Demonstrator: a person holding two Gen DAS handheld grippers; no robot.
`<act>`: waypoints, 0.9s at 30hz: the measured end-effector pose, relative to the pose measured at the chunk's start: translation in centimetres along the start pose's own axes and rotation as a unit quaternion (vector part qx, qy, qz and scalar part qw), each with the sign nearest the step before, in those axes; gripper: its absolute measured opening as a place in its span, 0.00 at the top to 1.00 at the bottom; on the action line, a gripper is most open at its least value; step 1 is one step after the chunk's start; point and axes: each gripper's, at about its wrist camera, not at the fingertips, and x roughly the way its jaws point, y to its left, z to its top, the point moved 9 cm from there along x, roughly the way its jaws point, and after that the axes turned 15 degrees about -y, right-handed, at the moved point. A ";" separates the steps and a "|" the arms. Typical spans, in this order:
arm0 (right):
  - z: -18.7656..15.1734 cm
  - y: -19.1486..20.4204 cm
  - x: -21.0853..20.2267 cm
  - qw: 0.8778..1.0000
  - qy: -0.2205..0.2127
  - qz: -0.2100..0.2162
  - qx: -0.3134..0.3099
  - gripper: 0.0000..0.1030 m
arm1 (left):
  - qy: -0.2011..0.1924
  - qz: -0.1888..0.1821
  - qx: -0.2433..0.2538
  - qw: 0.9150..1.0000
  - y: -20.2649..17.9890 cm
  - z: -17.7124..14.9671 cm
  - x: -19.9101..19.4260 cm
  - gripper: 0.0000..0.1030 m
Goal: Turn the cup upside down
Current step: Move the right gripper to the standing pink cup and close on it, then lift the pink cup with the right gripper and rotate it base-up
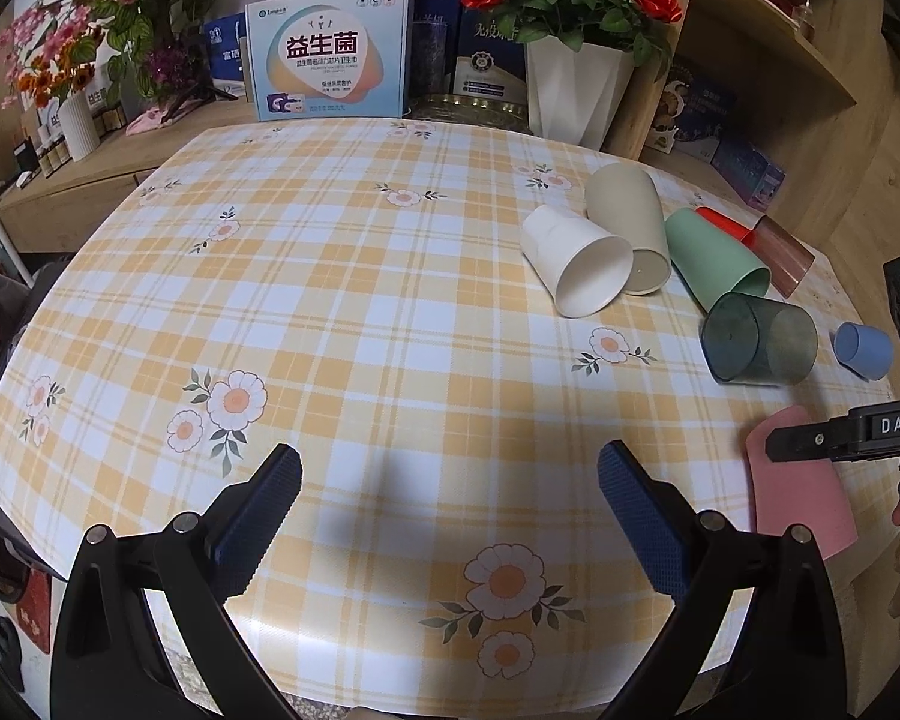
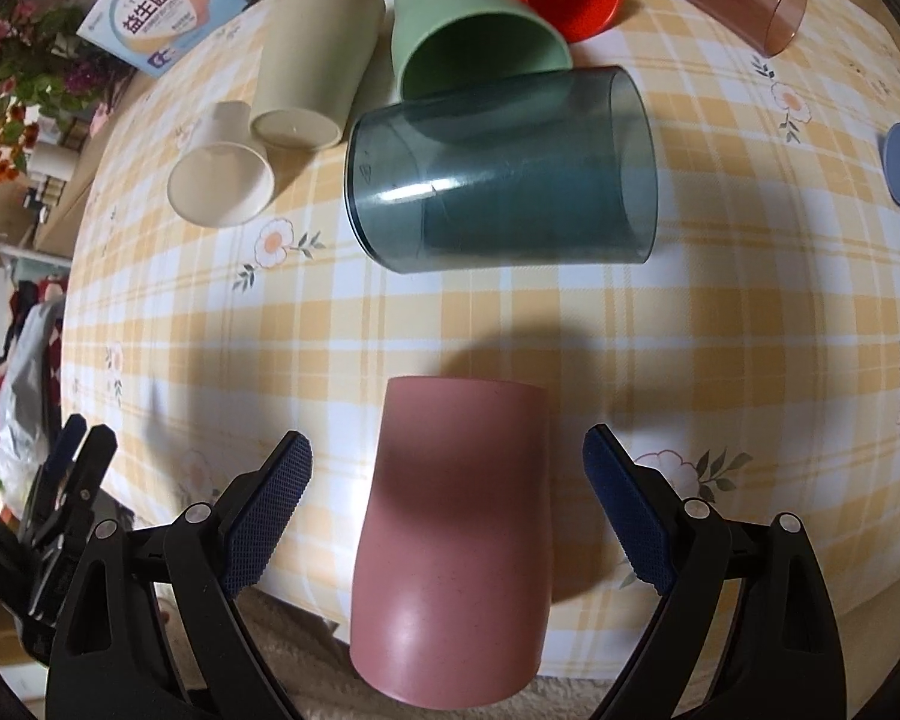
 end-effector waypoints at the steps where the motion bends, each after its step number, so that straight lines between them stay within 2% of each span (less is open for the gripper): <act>1: -0.1 0.0 0.1 1.000 0.002 -0.001 -0.001 0.14 | -0.001 -0.001 0.000 1.000 0.0 0.0 0.0 0.06; 2: -0.1 -0.1 0.2 1.000 0.003 -0.001 -0.001 0.20 | -0.004 -0.002 0.000 1.000 0.0 0.1 -0.1 0.06; 3: -0.2 -0.2 0.2 1.000 0.006 -0.001 -0.002 0.39 | -0.006 -0.003 -0.001 1.000 -0.1 0.2 -0.1 0.06; 4: -0.4 -0.3 0.4 1.000 0.013 -0.001 -0.001 0.43 | -0.006 -0.004 -0.002 1.000 -0.1 0.2 -0.1 0.06; 9: -0.5 -0.2 0.7 1.000 0.017 0.006 -0.004 0.44 | -0.005 -0.004 -0.008 1.000 -0.1 0.2 -0.2 0.06; 15: -0.6 -0.2 0.0 1.000 -0.004 0.021 -0.003 0.44 | -0.004 -0.002 -0.012 1.000 -0.2 0.3 -0.5 0.06; 27: -0.9 0.1 -4.9 0.990 -0.130 0.054 -0.031 0.44 | -0.014 -0.010 -0.001 1.000 -1.9 0.7 -1.8 0.06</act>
